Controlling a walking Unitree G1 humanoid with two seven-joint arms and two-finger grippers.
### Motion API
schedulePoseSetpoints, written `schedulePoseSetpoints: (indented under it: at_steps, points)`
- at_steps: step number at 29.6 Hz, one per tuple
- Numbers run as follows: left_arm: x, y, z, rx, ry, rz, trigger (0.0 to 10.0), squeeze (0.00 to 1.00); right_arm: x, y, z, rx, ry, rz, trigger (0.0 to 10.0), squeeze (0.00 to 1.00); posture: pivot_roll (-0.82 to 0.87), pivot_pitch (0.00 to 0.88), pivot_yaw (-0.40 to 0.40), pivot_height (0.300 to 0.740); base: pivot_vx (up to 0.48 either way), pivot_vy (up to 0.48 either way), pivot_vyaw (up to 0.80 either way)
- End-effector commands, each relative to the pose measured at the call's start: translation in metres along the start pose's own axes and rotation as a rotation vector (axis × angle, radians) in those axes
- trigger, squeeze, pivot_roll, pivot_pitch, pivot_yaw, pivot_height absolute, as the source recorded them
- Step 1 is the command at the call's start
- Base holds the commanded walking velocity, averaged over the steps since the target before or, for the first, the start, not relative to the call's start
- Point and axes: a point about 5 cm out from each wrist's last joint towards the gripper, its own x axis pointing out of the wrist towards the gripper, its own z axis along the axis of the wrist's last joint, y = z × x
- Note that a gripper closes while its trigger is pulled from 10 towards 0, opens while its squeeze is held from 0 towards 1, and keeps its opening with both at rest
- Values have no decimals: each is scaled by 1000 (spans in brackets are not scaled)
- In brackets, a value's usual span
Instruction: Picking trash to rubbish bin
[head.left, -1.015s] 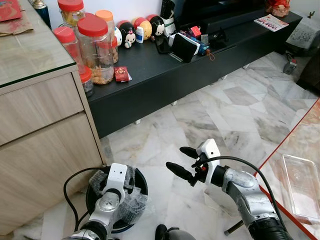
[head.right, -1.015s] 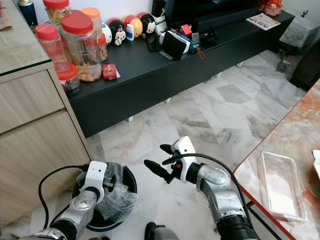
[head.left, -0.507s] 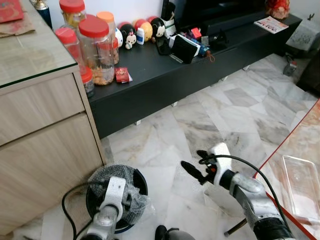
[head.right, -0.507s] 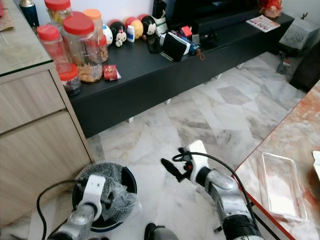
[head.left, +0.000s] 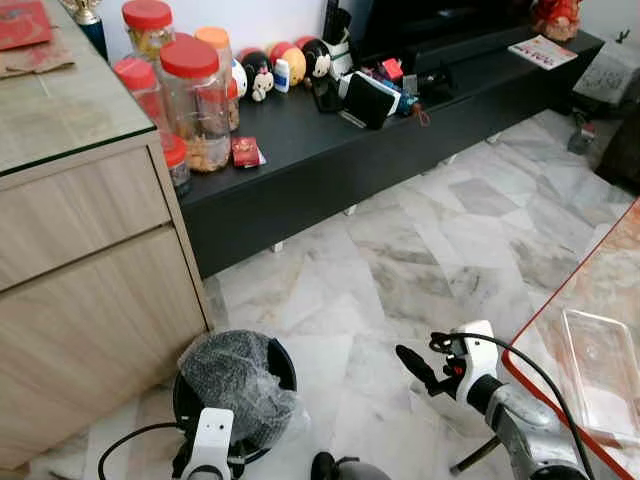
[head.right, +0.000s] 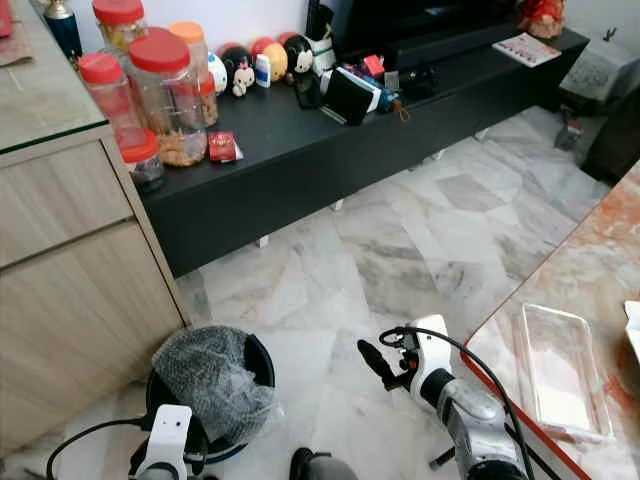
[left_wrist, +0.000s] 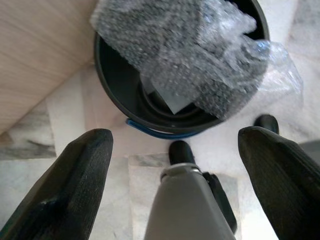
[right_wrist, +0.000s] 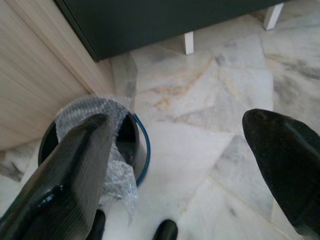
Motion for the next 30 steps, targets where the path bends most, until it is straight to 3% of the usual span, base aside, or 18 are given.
schedulePoseSetpoints:
  at_steps: [1, 12, 16, 27, 30]
  points:
    - [-4, -3, -11, -12, 32, 3, 10000, 0, -5, -4, -6, 21, 4, -21, 10000, 0, -135, 153, -132, 740, 0, 0, 0]
    - [-12, 0, -30, -17, 98, 25, 10000, 0, -27, -12, -48, 49, 147, -132, 10000, 0, -133, 150, -127, 740, 0, 0, 0]
    - [-18, -2, -44, -39, 154, 21, 10000, 0, -47, -15, -80, 79, 262, -254, 10000, 0, -130, 142, -125, 740, 0, 0, 0]
    - [-30, -8, -69, -29, 243, -16, 10000, 0, -78, -8, -123, 163, 414, -357, 10000, 0, -129, 120, -109, 740, 0, 0, 0]
    - [-31, -7, -70, -28, 248, -17, 10000, 0, -80, -7, -126, 171, 427, -373, 10000, 0, -129, 117, -108, 740, 0, 0, 0]
